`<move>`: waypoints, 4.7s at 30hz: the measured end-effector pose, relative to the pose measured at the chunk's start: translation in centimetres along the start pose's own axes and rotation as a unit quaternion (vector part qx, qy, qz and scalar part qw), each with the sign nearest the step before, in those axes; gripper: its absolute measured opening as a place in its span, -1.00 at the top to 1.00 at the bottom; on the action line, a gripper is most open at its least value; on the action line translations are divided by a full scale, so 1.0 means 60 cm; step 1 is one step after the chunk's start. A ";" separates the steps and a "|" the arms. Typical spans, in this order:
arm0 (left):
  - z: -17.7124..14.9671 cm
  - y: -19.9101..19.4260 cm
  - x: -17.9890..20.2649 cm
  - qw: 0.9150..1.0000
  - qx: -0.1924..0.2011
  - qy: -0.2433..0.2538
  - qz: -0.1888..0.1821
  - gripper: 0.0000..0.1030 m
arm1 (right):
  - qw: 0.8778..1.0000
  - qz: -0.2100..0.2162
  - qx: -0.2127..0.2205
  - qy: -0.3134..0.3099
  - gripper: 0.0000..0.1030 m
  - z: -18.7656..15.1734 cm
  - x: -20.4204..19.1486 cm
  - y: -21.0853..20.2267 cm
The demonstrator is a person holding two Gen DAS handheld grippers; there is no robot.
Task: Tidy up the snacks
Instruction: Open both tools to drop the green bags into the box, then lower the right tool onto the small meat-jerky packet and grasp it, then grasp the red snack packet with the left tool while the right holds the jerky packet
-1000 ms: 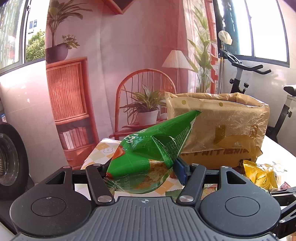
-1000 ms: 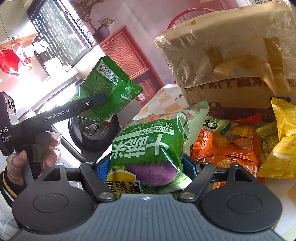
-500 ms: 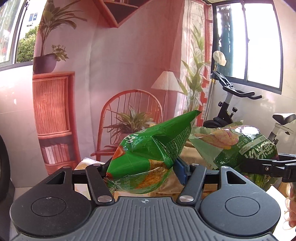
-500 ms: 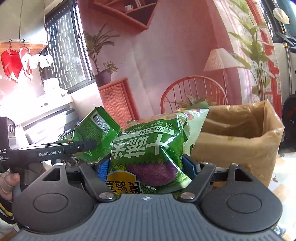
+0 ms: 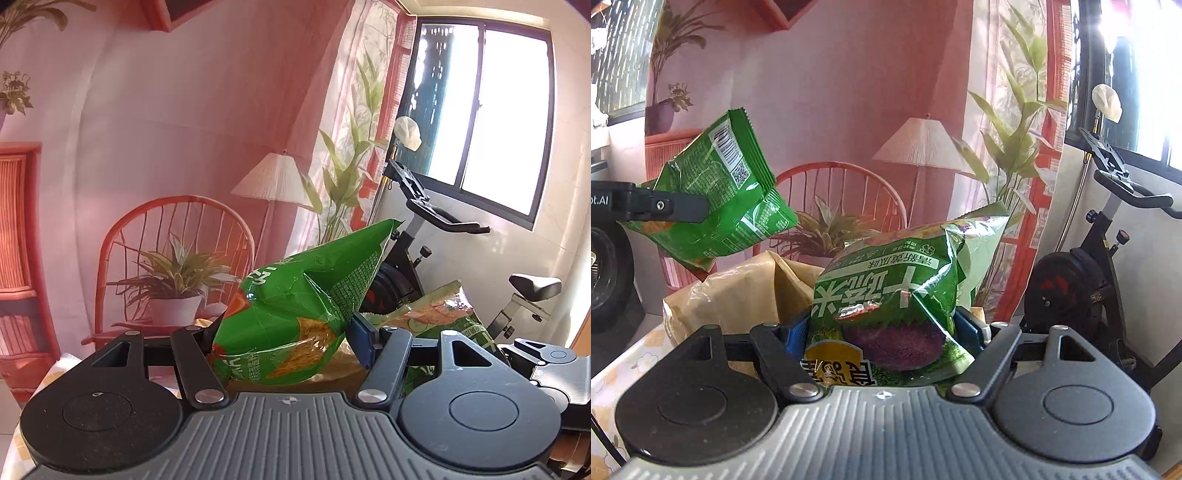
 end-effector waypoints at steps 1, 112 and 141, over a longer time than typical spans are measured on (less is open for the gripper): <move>-0.005 0.015 -0.002 1.000 -0.009 -0.004 -0.001 -0.28 | 1.000 -0.002 -0.011 -0.004 -0.52 -0.007 -0.001 0.011; -0.456 -0.088 -0.018 0.976 -0.216 0.003 0.006 -0.30 | 0.978 0.055 -0.194 0.057 0.21 -0.504 -0.063 -0.106; -0.439 -0.130 -0.116 0.979 -0.197 -0.008 0.052 0.00 | 0.977 0.057 -0.192 0.074 0.21 -0.502 -0.061 -0.103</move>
Point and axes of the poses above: each gripper's, at about its wrist camera, not at the fingertips, and y roughly the way its jaws point, x to its right, z to its top, the point moved 9 cm from there along y, roughly the way its jaws point, and after that the axes turned 1 degree about z, right-handed, at the moved point
